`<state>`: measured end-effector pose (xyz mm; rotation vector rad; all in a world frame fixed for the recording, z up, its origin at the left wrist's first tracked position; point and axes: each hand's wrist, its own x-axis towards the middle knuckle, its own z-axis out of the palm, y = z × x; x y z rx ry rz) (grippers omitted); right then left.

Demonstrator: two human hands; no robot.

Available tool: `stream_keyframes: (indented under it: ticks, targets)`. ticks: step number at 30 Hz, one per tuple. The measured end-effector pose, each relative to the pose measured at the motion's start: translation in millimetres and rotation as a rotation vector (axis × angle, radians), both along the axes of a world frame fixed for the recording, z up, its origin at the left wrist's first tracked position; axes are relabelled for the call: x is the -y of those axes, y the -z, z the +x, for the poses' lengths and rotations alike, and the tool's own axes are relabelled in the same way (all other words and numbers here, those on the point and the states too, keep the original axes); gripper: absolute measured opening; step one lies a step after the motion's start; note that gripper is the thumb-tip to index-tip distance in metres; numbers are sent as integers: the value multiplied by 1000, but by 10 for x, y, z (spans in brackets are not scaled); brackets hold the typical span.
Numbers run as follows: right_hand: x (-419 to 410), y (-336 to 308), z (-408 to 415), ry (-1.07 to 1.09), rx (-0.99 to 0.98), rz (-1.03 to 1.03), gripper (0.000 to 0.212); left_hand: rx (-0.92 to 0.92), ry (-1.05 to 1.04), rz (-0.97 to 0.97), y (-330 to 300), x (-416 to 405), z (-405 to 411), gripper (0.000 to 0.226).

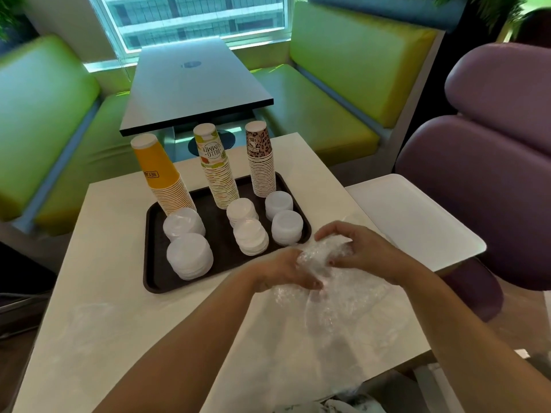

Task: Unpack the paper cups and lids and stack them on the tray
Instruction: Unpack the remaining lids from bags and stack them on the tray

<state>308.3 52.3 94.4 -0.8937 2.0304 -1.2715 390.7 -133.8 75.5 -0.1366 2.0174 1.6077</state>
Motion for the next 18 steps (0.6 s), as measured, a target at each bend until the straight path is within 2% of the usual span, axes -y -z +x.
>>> stream_keyframes:
  ticks: [3,5,6,8,10,12,15,18]
  targets:
    - [-38,70,-51,327,26,-134,50,-34,-196,121,0,-15,-16,25]
    - [-52,160,-51,542,127,-200,65,-5,-379,210,31,-12,-43,24]
    - [-55,202,-33,576,207,-214,73,13,-445,263,40,-24,-53,24]
    - [-61,339,7,484,381,-207,79,39,-506,356,65,-63,-69,23]
    - [-51,438,74,341,563,-198,69,47,-523,410,76,-139,-77,20]
    - [-35,490,125,301,687,-250,60,54,-546,440,84,-201,-82,21]
    - [-55,538,136,334,717,-347,57,55,-561,453,121,-207,-92,27]
    - [-107,562,108,367,699,-419,68,55,-543,519,143,-190,-94,36]
